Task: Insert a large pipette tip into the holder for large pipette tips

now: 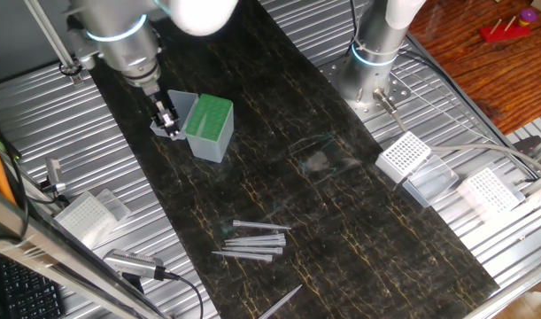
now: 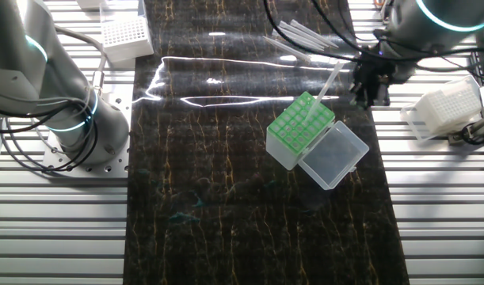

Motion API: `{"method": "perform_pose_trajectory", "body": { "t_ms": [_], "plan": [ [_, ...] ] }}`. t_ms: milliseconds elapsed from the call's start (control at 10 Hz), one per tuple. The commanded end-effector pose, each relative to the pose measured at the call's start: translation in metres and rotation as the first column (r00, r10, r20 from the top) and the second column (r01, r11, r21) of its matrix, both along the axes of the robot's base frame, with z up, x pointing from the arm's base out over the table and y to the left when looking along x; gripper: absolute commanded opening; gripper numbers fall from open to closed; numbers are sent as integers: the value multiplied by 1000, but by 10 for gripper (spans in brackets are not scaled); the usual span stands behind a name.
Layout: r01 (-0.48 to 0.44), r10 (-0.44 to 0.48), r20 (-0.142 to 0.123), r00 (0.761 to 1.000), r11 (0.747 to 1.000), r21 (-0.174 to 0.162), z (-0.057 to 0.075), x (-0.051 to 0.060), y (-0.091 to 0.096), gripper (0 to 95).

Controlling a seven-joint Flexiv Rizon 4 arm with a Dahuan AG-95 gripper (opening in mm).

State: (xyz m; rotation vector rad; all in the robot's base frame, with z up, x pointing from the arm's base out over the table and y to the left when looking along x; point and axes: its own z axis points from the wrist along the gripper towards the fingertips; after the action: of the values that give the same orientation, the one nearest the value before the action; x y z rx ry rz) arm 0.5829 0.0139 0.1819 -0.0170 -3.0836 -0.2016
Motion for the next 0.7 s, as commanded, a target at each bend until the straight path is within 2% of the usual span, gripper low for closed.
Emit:
{"method": "perform_pose_trajectory", "body": {
  "t_ms": [100,200,500,600,700],
  "plan": [
    [-110,111,-5,994,989,-95,-1,3,1,190],
    [-141,141,-8,990,983,-119,-1,3,1,190],
    [-235,232,-39,972,943,-237,-1,4,0,190],
    [-257,255,-42,966,932,-254,-1,4,0,190],
    [-285,283,-51,958,914,-288,-1,4,0,190]
  ]
}}
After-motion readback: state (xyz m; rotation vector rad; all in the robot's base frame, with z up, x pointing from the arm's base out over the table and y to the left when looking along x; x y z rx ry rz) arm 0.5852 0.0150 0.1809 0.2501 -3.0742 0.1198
